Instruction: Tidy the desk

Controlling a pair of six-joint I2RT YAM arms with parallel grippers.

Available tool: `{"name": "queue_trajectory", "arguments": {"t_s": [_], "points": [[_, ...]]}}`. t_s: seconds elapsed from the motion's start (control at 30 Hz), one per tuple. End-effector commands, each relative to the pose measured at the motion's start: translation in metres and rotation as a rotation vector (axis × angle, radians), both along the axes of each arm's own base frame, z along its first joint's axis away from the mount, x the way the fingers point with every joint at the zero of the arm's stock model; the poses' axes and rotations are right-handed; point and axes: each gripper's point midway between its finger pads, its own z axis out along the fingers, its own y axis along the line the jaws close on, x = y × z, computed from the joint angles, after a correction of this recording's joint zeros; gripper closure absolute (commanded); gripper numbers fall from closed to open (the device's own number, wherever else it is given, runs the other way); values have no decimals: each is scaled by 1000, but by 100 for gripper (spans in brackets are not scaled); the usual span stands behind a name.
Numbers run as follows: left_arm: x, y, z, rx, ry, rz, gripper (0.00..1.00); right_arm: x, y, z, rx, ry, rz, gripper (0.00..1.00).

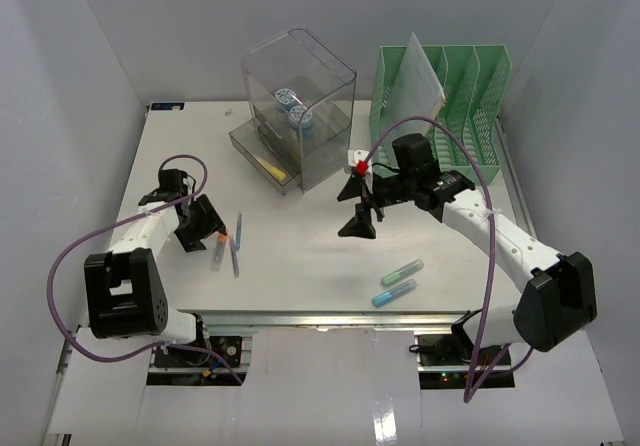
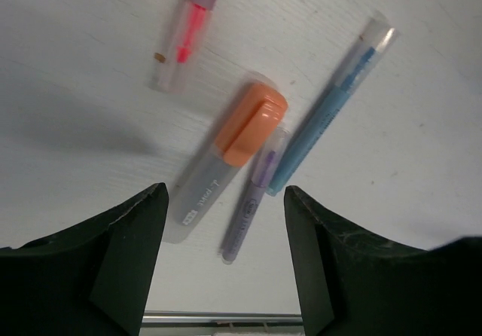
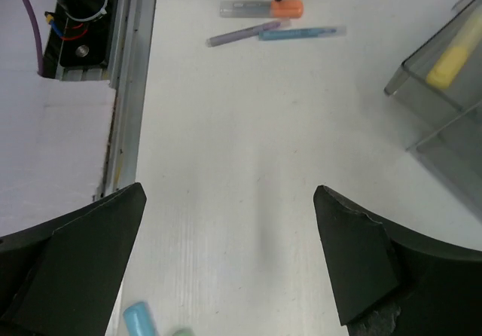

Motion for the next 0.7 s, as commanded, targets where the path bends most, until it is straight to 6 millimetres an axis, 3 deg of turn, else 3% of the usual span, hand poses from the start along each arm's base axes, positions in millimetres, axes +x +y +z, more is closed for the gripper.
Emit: {"name": "queue_trajectory", "arguments": {"t_s": [0.0,0.17,0.33,0.67], "points": [[0,15,0,159,52,-40,27,-37,-22,8,100,30,106,1],[-1,11,-9,181,100,-93,32,-40,-46,13,168,14,96,1],[0,-3,-6,185,99,-155,33,-27,-67,10,204,49,41,1],[-8,-6,-23,192,159,-216,43,-17,-79,7,224,86,4,1]]}}
